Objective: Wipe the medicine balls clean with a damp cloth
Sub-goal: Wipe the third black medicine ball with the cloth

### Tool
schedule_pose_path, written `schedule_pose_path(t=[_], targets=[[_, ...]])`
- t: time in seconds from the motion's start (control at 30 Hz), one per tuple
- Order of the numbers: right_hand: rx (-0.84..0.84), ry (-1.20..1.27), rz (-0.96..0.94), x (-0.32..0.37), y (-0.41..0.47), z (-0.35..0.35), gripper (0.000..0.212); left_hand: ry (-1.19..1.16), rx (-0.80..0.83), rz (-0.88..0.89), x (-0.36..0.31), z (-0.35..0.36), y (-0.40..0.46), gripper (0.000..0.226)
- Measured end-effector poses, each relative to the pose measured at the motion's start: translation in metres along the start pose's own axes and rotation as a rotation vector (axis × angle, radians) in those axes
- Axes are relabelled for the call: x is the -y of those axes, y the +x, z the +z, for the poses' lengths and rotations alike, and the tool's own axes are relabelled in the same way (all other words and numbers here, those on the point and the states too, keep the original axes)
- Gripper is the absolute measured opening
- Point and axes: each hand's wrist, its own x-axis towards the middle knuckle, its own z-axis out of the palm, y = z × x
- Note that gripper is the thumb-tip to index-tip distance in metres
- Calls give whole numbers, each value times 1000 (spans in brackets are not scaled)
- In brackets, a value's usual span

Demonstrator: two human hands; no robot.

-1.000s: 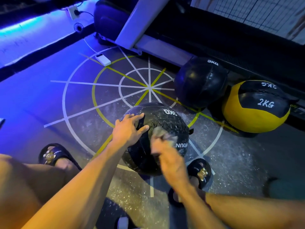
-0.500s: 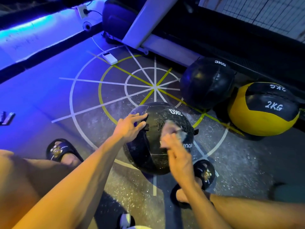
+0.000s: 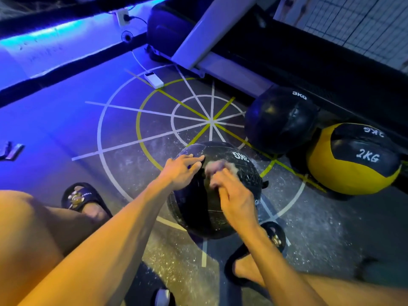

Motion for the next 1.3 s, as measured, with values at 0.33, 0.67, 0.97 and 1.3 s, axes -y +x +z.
schedule_pose_path(t=[0.33,0.67,0.97,1.3], targets=[[-10,120,127,-13,10,-16,30,-197,52,-97,-25,-19,-16,63],[293,210,93,11,-15,-39,37,-279,-21,-92,-20,-4,-21,67],[-315,258,578,-38,8,-72,24,-11,-178,-28,3,43,-55,65],[540,-175,-232,27,27,-19,26,-134,-324,-66,2,59,-61,100]])
